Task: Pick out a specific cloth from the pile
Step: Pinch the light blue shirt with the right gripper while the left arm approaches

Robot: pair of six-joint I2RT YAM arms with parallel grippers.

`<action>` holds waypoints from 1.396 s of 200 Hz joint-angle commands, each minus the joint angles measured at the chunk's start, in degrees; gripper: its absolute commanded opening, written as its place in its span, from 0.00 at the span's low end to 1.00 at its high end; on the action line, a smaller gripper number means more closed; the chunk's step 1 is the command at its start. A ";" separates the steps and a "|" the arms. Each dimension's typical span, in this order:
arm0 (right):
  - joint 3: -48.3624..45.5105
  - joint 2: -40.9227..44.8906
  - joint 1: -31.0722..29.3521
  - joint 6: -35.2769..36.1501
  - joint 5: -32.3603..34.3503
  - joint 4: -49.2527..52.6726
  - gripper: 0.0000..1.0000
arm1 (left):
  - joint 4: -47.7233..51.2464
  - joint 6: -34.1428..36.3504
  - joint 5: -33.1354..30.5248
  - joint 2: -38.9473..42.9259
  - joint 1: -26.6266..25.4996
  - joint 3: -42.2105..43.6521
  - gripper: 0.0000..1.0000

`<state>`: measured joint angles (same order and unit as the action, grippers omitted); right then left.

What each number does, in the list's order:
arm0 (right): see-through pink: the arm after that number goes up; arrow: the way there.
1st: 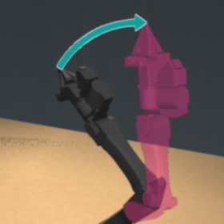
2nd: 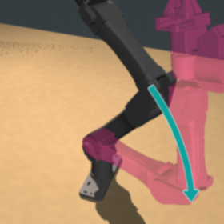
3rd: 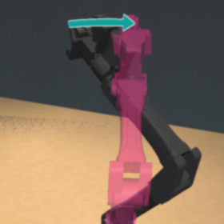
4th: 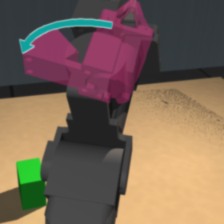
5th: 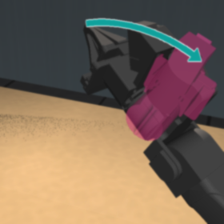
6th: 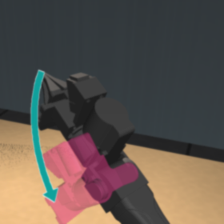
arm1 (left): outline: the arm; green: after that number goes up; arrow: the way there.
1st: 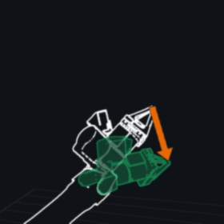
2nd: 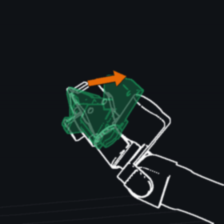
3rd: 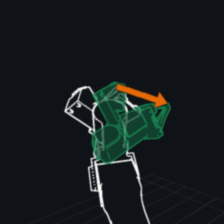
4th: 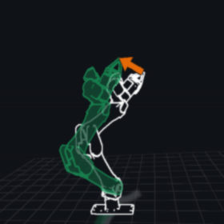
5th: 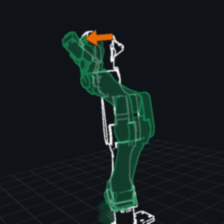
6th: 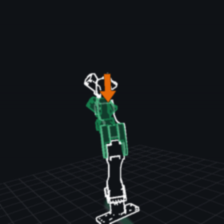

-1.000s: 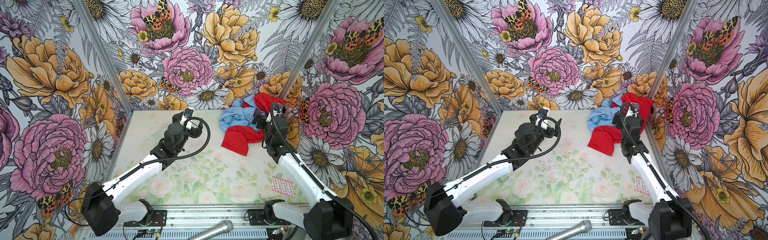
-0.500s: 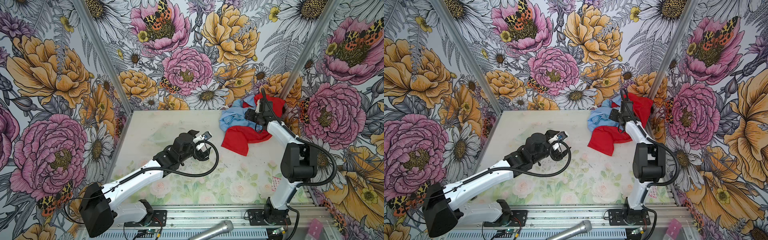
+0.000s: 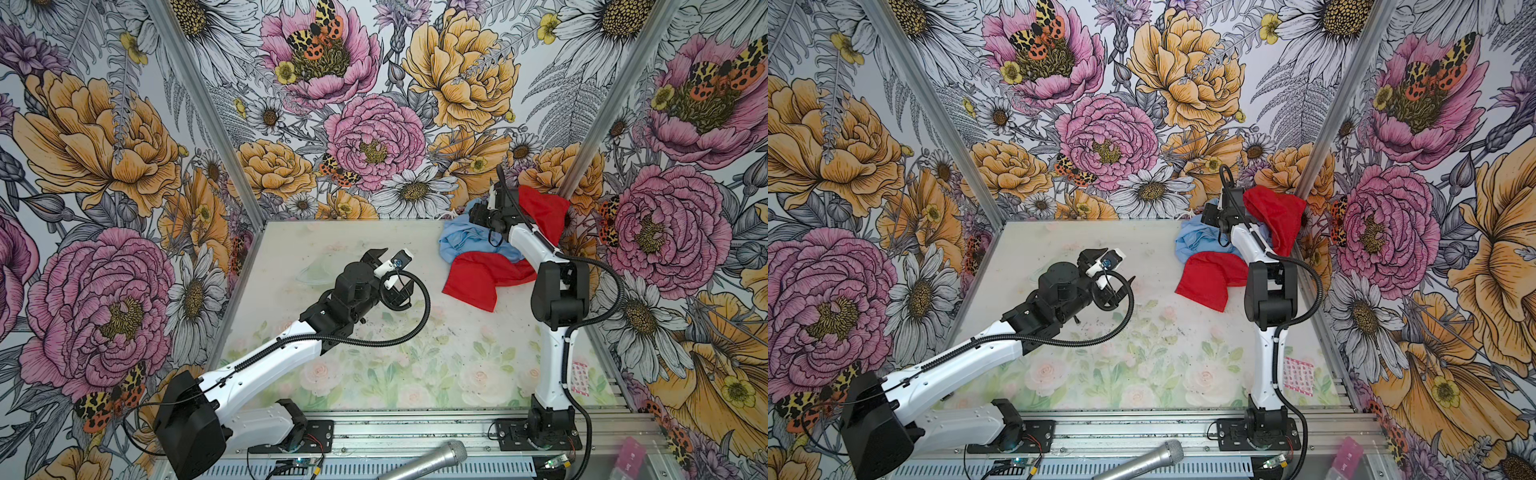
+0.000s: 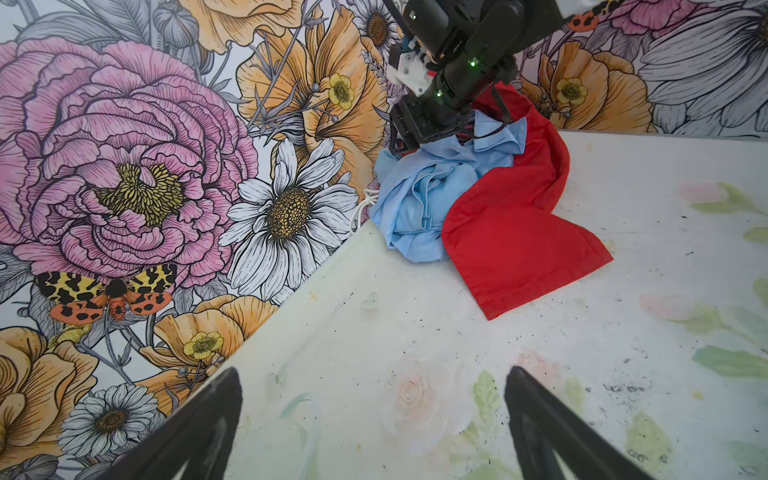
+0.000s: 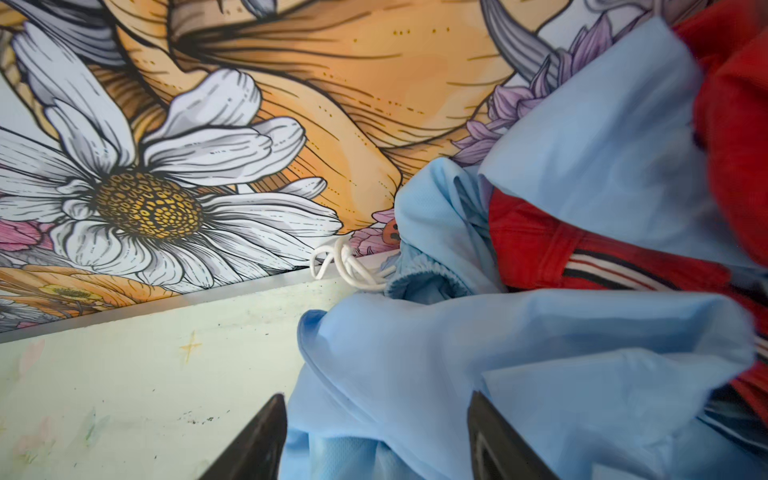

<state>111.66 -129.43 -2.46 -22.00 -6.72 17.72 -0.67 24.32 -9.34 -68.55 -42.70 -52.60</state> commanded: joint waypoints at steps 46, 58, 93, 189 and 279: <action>11.33 -8.41 -1.08 2.53 6.88 1.42 0.66 | -1.89 -6.80 3.63 -1.39 3.63 -2.70 0.99; 13.47 -9.99 -1.06 2.13 6.47 2.60 0.63 | -1.89 -7.22 3.89 -1.89 3.94 -2.84 0.99; 20.13 -13.80 -1.14 0.83 3.78 7.31 0.48 | -1.89 -9.54 5.60 -2.45 5.32 -3.38 0.99; 20.88 -14.43 -1.94 4.36 6.10 13.52 0.43 | -2.93 -17.75 10.46 -3.56 9.17 -4.08 0.99; 21.76 -11.39 -1.94 4.92 6.29 14.45 0.00 | -4.20 -26.51 16.80 -4.92 15.90 -4.96 0.99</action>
<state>130.87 -142.34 -3.97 -17.04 -1.08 31.53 -3.09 0.93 4.19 -73.03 -27.90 -55.55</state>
